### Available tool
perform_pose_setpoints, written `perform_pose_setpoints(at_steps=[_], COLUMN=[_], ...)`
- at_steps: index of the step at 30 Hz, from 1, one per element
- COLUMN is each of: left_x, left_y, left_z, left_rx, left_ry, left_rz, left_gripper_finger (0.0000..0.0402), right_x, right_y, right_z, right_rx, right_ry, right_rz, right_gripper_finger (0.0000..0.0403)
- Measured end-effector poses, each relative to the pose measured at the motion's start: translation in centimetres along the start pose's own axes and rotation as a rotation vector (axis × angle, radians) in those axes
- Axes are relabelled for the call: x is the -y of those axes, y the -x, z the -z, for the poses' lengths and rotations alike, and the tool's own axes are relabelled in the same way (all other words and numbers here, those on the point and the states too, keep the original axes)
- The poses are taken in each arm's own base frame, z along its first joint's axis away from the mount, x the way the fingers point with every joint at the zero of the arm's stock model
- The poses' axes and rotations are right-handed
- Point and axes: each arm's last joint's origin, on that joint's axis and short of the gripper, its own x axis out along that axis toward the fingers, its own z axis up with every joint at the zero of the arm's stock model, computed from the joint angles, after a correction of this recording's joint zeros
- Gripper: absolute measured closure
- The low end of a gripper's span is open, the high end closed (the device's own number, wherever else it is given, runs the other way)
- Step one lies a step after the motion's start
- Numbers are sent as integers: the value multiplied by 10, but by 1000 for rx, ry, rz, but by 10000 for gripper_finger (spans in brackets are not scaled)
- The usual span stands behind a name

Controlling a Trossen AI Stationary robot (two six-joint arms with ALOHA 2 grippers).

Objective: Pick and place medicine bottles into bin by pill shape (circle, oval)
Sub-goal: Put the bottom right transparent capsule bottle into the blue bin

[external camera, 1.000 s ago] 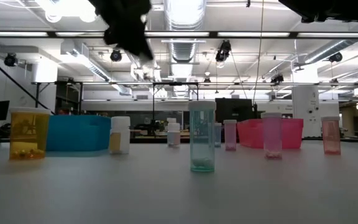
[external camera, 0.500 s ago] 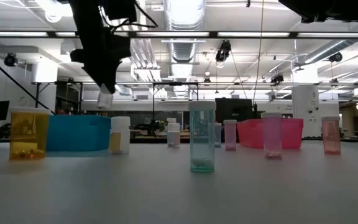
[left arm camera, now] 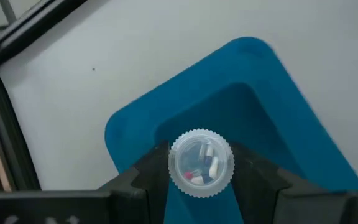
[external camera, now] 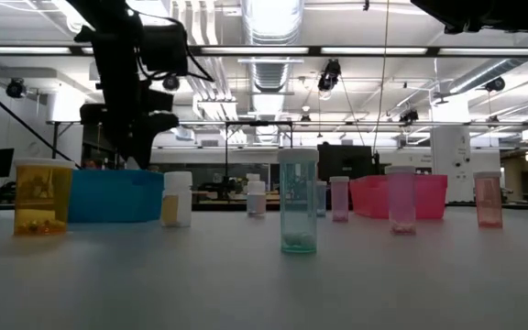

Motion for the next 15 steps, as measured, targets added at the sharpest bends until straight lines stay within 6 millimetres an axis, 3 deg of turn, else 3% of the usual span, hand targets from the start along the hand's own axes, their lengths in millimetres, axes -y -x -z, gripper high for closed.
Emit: perform_pose_setpoints(at_steps=[15], left_x=[-7], left_y=[-22], left_z=[15], left_rx=[21], left_ry=[115], left_rz=[-73], left_gripper_finger=[276], right_x=[0], right_y=[0], right_z=[0], right_rx=[-1], right_ry=[1], right_rz=[-1], right_gripper_finger=[385])
